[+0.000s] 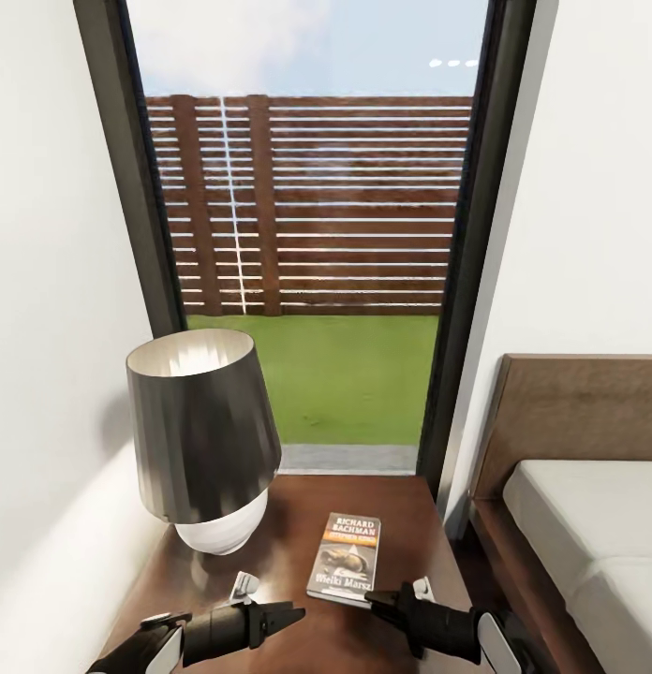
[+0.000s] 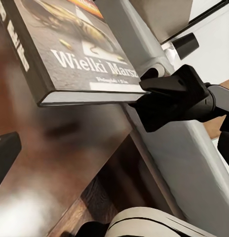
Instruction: In the bedroom, move the book from the bed onto either nightstand, and place the two sandals side by side next to the bed.
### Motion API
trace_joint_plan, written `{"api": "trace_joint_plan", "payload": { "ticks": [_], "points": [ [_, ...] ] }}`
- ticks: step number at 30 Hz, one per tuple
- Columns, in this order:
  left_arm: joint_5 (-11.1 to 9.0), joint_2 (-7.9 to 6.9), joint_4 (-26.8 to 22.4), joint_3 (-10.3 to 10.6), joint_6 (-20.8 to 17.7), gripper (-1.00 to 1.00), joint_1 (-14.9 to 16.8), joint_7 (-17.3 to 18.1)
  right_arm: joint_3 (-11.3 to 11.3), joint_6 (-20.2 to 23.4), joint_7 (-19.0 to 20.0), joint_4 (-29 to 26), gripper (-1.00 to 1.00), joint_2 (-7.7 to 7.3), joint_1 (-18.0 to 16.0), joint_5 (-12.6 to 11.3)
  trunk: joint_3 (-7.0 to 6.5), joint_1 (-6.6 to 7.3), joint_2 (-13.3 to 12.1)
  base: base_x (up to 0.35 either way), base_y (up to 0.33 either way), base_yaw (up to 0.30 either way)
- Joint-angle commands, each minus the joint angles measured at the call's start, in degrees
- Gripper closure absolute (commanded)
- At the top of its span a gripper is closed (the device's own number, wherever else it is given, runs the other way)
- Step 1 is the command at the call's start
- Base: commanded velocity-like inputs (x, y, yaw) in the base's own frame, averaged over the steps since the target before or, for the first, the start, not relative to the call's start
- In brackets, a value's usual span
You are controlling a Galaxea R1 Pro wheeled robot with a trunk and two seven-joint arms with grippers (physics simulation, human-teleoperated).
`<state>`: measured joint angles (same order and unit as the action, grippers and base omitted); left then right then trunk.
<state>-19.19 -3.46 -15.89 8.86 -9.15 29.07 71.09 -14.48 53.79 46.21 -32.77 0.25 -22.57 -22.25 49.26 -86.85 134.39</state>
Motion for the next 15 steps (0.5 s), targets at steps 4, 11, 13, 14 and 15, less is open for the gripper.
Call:
{"api": "trace_joint_plan", "payload": {
  "ticks": [4, 11, 13, 14, 15],
  "points": [
    [-0.58, -0.05, -0.02, 0.45, -0.60, -1.00, 0.03, 0.10, -0.20, 0.17, 0.28, 0.06, 1.00, 0.02, -0.03, 0.19, 0.60, -0.65, 1.23, 0.000, 0.000, 0.000],
    [-0.58, -0.05, -0.02, 0.45, -0.60, -1.00, 0.03, 0.10, -0.20, 0.17, 0.29, 0.07, 1.00, 0.03, -0.04, 0.19, 1.85, -2.18, 4.04, 0.000, 0.000, 0.000],
    [-0.58, -0.05, -0.02, 0.45, -0.60, -1.00, 0.03, 0.10, -0.20, 0.17, 0.29, 0.07, 1.00, 0.02, -0.04, 0.19, 1.85, -2.18, 4.04, 0.000, 0.000, 0.000],
    [-0.58, -0.05, -0.02, 0.45, -0.60, -1.00, 0.03, 0.10, -0.20, 0.17, 0.29, 0.07, 1.00, 0.02, -0.03, 0.19, 1.85, -2.18, 4.04, 0.000, 0.000, 0.000],
    [-0.58, -0.05, -0.02, 0.45, -0.60, -1.00, 0.03, 0.10, -0.20, 0.17, 0.29, 0.07, 1.00, 0.03, -0.04, 0.19, 1.85, -2.18, 4.04, 0.000, 0.000, 0.000]
  ]
}}
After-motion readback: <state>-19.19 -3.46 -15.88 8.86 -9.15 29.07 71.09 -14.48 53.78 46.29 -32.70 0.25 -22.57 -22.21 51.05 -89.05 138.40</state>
